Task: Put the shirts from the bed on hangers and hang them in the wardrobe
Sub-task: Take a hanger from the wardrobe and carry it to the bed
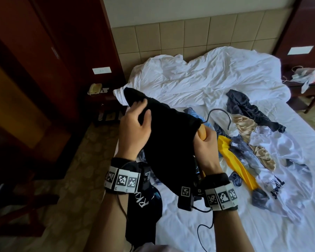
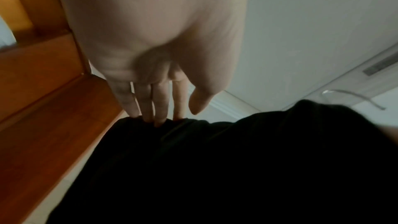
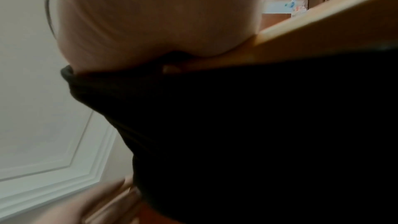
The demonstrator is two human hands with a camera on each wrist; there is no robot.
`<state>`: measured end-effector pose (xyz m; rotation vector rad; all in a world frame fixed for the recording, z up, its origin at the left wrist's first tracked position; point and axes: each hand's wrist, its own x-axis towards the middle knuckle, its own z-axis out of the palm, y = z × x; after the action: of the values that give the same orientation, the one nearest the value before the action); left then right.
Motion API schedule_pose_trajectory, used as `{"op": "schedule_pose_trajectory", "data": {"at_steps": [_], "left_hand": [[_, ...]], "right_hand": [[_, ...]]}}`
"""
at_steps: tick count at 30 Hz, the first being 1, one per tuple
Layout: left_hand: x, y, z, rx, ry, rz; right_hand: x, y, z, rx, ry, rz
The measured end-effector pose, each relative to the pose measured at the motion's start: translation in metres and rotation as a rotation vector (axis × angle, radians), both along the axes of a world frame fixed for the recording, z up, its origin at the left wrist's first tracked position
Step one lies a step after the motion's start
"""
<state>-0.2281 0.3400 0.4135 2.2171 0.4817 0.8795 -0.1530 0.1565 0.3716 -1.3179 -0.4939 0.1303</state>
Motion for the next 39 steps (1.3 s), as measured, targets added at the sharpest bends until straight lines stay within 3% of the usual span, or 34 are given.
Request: {"op": "schedule_pose_trajectory", "data": {"at_steps": [5,9,12,15,19,21,24,26,30,39], "left_hand": [[-0.001,-0.042,0.016,-0.119,-0.083,-0.292],[-0.006,-0.047,0.028,-0.192,-0.055,-0.464],[-0.007,-0.030,0.031,0.000,-0.118,-0.361],[-0.006,-0.007,0.027,0.305,-0.198,-0.087],[-0.006,0.004,0.026,0.472,0.121,0.108],[-0.008,-0.007,0.025,0.467,0.232,-0.008],[-0.009,-0.028,0.023,0.118,0.247,-0.264],[-0.006,-0.042,0.023,0.029,0.219,-0.327],[-0.003,-0.044,0.021,0.124,0.197,-0.341],[0.004,-0.049,0.017,0.258,0.123,-0.236]], "right_hand": [[0.006,0.006,-0.002,-0.028,0.059,-0.108],[0.008,0.001,-0.001,0.043,0.085,-0.107],[0.005,-0.001,0.003,0.048,0.079,-0.041],[0.002,-0.003,0.005,0.066,0.070,0.057],[0.001,-0.006,0.002,0.018,0.075,0.229],[0.002,-0.005,0.001,-0.092,0.047,0.235],[0.000,0.001,0.005,-0.148,-0.072,0.312],[-0.003,0.004,0.006,-0.161,-0.044,0.308],[-0.001,0.006,-0.002,-0.210,0.008,0.314],[-0.009,0.021,-0.011,-0.226,-0.099,0.228]]}}
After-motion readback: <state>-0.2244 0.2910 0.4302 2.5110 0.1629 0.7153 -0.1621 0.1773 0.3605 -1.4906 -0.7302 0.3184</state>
